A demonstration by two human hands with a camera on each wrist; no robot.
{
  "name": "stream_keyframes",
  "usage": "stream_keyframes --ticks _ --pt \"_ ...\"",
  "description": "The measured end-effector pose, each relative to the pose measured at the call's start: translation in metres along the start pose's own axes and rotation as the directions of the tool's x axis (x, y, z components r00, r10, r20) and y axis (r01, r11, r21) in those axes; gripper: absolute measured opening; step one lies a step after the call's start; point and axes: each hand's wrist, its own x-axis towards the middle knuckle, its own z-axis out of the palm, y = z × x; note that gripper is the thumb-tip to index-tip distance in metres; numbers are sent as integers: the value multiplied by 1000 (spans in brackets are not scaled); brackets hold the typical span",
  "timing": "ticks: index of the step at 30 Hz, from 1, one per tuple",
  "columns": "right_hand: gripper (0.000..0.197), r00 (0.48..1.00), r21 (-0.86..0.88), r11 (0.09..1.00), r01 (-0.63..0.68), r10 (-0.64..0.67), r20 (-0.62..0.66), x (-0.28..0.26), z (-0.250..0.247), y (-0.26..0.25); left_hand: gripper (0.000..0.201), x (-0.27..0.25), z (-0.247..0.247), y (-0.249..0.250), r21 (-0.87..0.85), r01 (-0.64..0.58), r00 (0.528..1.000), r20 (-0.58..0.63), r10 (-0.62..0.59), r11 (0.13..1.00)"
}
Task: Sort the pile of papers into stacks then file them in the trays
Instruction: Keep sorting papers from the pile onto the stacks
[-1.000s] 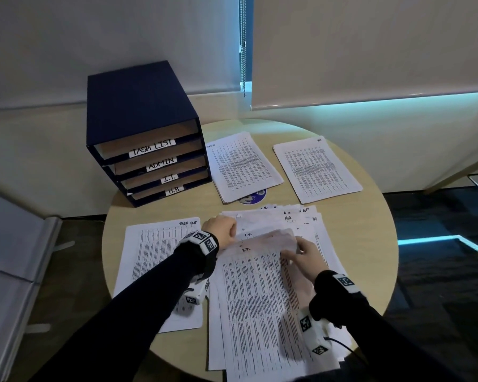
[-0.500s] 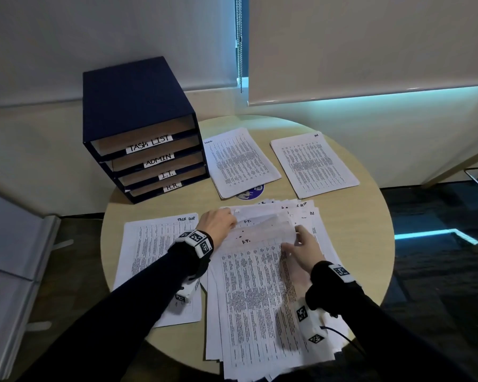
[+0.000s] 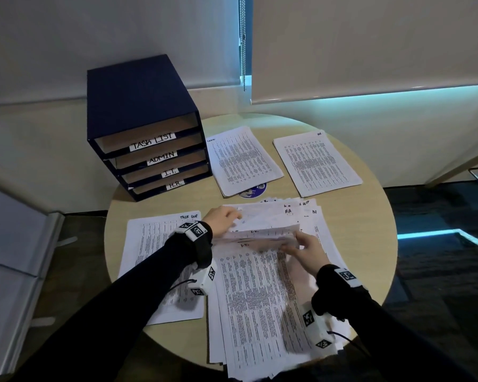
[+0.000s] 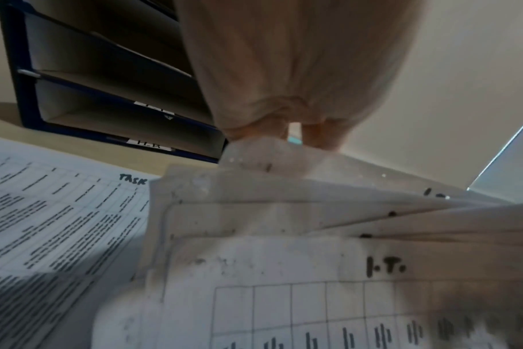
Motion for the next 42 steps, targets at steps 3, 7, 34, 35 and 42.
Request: stream_keyframes --ticks 3,7,34,35,42 --pt "26 996 10 1000 29 -30 83 -2 -5 4 29 6 5 -6 235 68 996 42 -80 970" --pt "12 988 7 999 34 -35 153 -5 -9 4 24 9 5 -9 361 112 988 57 -142 926" --pt "22 1000 51 999 5 -6 23 -3 0 7 15 -37 -5 -16 23 -144 970 203 136 989" --pt "24 999 80 997 -7 4 35 -4 0 5 19 -36 -5 -17 -20 -103 973 206 105 995" --pt "25 999 116 993 -26 22 38 -7 0 4 27 -12 2 -30 317 57 994 67 -82 947"
